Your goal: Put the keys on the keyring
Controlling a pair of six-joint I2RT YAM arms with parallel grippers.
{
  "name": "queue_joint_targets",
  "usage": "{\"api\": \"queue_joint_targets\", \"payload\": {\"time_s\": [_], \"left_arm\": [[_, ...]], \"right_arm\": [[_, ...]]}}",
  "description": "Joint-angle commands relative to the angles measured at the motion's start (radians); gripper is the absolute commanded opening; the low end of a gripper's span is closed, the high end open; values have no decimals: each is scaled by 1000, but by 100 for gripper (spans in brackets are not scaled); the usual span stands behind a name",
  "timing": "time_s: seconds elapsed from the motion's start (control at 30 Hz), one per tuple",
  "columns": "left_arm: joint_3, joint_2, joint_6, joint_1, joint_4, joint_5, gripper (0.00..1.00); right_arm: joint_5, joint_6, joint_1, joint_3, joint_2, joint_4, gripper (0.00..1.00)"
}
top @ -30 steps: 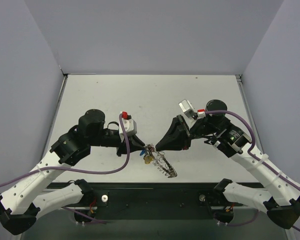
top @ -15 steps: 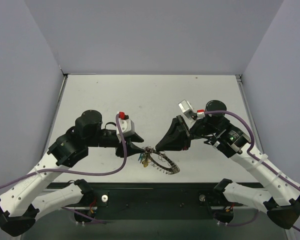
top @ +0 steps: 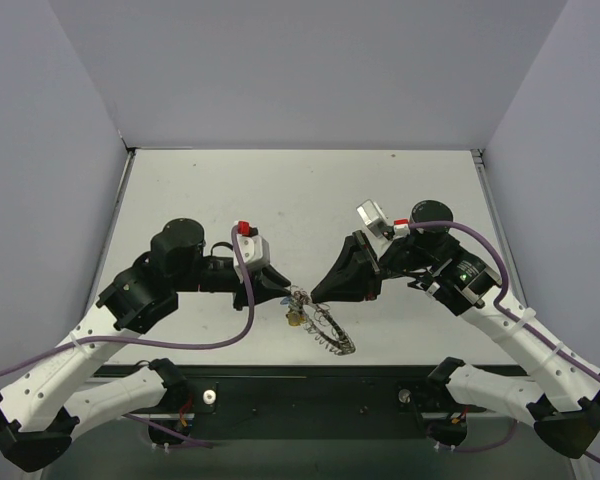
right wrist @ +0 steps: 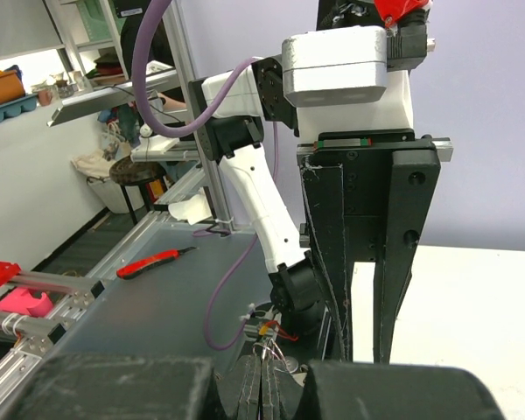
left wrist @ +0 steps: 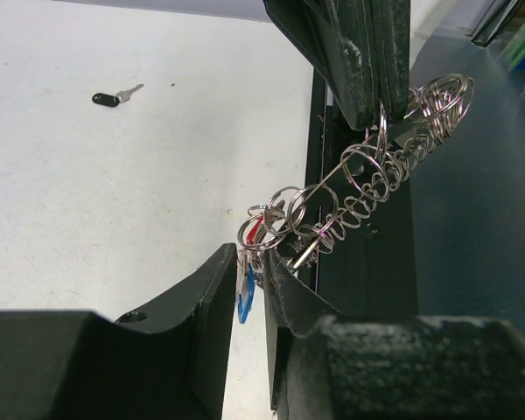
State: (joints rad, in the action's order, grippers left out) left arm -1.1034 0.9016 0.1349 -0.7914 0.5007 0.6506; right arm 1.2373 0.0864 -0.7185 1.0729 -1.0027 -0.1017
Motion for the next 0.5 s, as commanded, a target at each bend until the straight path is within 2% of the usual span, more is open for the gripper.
{"api": "queue_joint_targets", "payload": {"time_s": [0.0,0.1,0.47], "left_arm": [[-12,-6,-15,-5,-80,-3,30],[-9,-3,-20,-6,-90,0,39],[-6,10,-18,-6,-100,12,42]], "right_arm": [[34,-8,5,4,29,-95,0],[36,-8,5,4,26,-95,0],[40,-13,5,4,24,-90,0]]}}
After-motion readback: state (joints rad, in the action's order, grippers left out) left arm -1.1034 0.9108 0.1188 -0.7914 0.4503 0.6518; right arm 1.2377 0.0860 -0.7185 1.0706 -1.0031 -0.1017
